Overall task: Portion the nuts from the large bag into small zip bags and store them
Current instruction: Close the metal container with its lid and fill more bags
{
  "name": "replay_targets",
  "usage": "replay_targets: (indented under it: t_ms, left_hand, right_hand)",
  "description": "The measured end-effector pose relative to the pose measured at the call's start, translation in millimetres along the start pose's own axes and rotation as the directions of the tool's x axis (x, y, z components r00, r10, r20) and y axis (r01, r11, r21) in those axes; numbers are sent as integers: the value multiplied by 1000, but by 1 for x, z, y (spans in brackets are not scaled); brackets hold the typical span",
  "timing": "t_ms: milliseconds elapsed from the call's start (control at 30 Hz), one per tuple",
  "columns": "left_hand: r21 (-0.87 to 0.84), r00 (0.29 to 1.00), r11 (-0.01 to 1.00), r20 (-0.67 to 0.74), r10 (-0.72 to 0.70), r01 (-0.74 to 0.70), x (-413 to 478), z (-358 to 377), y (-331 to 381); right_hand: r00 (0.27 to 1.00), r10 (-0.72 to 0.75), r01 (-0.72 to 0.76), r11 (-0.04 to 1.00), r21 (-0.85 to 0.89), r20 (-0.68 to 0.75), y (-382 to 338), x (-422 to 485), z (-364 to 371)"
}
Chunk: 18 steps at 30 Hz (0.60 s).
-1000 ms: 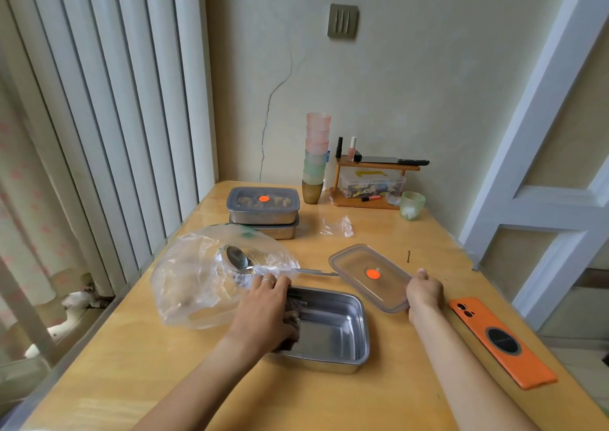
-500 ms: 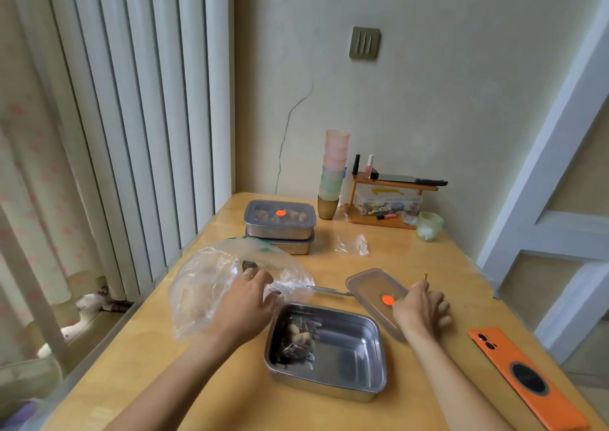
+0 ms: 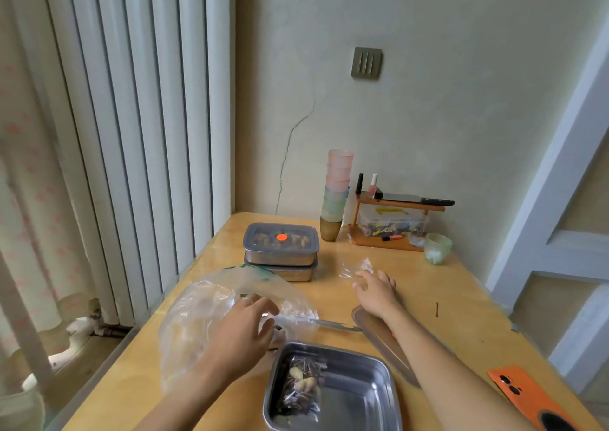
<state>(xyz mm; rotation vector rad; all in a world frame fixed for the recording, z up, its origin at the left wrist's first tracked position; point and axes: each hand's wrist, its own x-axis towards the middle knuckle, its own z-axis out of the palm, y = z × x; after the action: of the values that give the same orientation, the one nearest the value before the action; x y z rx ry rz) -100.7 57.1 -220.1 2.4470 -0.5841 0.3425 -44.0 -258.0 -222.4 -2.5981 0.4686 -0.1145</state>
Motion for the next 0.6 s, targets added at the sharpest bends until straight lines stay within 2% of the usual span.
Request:
replay_targets:
  t_ms: [133,233,333,400,500,600]
  left_hand:
    - [-91,999,996,-38,1,-5,9,7,-2]
    - [-140,997,990,-78,-10,-1,12,9,-5]
    - [-190,995,982,-101,3,-23,14,7,-3]
    - [-232,994,972,-113,10,-36,16,6,2]
    - [-303,993,952,-120,11,-48,17,3,13]
    - [-365,991,928,-134,24,-72,17,0,22]
  right_hand:
    - [995,92,-92,996,8,40,12,42,1]
    - [997,52,-45,993,109,-61,14,50,5]
    - [978,-10,67,961,267,-209,3,42,8]
    - [958,-104,186,935,303,-267,-12,33,10]
    - [926,-265,347,879,326,-270,-41,8,13]
    - [869,-427,495,767,409,-250,-73,-29,8]
